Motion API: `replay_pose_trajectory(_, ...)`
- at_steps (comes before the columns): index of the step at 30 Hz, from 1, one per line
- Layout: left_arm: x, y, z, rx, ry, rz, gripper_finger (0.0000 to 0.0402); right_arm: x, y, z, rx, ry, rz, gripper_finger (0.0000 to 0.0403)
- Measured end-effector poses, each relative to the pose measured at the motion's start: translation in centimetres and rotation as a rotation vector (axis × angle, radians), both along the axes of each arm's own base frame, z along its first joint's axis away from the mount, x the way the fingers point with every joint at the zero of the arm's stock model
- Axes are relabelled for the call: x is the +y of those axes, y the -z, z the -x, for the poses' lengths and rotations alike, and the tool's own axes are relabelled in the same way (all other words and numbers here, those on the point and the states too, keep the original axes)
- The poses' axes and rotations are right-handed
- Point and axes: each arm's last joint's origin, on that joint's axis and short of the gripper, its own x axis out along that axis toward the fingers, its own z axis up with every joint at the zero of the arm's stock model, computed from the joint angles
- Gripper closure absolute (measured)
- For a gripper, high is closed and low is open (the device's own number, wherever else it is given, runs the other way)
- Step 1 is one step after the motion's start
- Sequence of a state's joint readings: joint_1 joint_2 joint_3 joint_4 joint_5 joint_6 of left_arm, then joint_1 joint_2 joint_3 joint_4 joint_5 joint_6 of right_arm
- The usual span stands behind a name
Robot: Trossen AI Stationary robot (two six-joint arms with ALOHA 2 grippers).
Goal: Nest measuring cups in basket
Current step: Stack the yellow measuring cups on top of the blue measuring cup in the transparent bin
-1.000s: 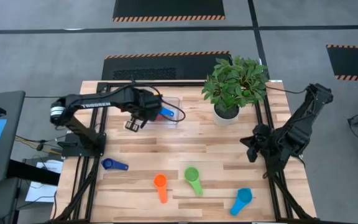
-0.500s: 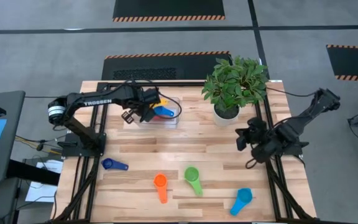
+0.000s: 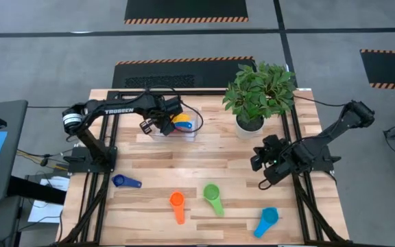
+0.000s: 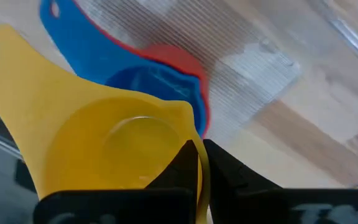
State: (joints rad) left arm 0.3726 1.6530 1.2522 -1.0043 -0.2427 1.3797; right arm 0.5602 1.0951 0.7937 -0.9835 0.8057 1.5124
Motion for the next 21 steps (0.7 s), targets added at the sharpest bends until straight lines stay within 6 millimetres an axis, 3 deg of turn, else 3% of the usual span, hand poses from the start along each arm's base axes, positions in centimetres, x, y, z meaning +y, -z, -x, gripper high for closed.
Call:
replay_pose_trajectory(11,-0.3,0.3,-0.3,-0.006,0.12,0.091,0.0401,0.0,0.1,0.0,0.002,0.004,0.001,0.0349)
replay_pose_trajectory(17,0.5,1.8,-0.8,0.047,0.07,0.064,0.0401,0.0,0.0,0.0,0.001,0.003,0.0,0.0349)
replay_pose_trajectory(21,0.9,1.6,-1.0,0.034,0.022,0.013,0.0401,0.1,0.1,0.0,0.004,-0.001,-0.004,0.0349)
